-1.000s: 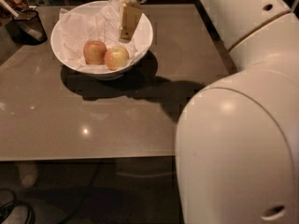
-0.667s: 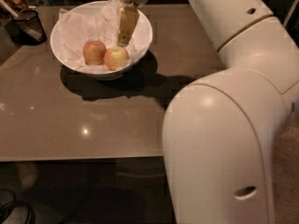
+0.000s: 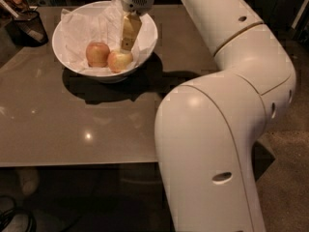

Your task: Pick apple from white bowl

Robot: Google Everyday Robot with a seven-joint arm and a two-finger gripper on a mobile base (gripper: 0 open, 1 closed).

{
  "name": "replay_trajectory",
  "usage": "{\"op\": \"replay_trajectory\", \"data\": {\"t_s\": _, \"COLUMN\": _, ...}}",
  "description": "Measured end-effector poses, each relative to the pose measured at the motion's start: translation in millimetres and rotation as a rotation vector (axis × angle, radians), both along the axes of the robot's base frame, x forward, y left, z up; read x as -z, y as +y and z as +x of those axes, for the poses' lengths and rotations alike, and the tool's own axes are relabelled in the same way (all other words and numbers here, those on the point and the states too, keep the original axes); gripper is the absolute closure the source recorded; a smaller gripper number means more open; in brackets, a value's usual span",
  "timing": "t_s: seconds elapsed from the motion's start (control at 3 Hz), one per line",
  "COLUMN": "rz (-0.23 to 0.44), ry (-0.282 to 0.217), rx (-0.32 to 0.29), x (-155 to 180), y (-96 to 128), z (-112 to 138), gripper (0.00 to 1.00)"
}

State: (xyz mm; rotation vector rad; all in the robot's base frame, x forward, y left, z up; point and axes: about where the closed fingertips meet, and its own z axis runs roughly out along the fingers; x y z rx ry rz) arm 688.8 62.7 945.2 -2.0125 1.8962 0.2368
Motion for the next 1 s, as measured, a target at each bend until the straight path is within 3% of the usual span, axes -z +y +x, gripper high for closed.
{"op": "replay_trajectory", "data": {"t_s": 1.0, "rz": 0.042, "ry": 0.093, "rx": 0.053, "x": 29.3, "y": -5.0, "z": 4.6, "gripper": 0.26}}
